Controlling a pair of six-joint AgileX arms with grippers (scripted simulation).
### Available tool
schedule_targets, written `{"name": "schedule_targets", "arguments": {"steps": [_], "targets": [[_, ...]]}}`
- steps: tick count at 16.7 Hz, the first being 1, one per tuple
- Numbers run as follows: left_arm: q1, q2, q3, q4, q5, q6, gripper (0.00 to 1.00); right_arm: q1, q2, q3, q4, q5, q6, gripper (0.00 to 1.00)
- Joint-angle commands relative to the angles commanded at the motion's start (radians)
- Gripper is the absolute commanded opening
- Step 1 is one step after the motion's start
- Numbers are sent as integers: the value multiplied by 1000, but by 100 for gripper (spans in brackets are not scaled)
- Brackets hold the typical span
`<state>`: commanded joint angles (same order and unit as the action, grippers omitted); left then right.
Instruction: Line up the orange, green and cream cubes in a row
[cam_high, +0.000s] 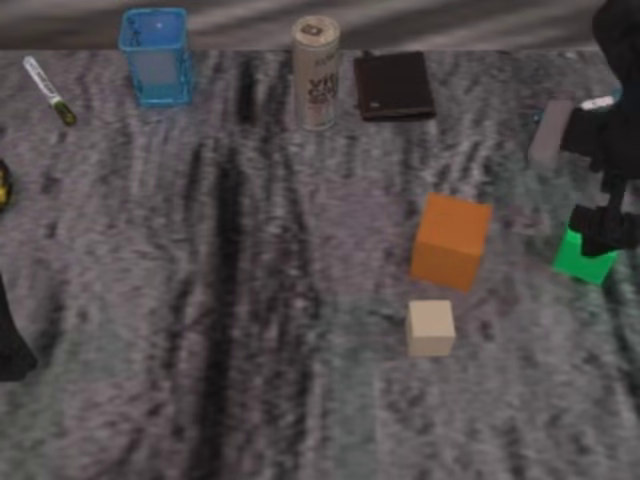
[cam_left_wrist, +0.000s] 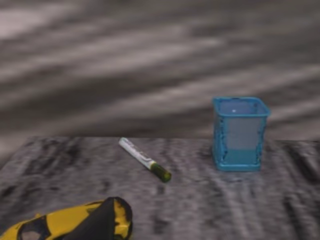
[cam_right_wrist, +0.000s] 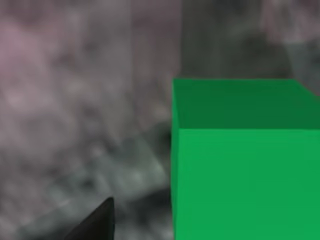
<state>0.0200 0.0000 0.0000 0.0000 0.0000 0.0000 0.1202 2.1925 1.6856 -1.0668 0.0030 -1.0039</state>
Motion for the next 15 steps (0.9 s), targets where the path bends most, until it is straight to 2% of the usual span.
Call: {"name": "schedule_targets", "arguments": {"steps": [5,10,15], "targets": [[0,0,0,0,0,0,100,3,75,-114,198,1,4,100],[0,0,0,0,0,0,100,3,89,-133,225,1,4,100],[0,0,0,0,0,0,100,3,89,-133,225,1,4,62]]}}
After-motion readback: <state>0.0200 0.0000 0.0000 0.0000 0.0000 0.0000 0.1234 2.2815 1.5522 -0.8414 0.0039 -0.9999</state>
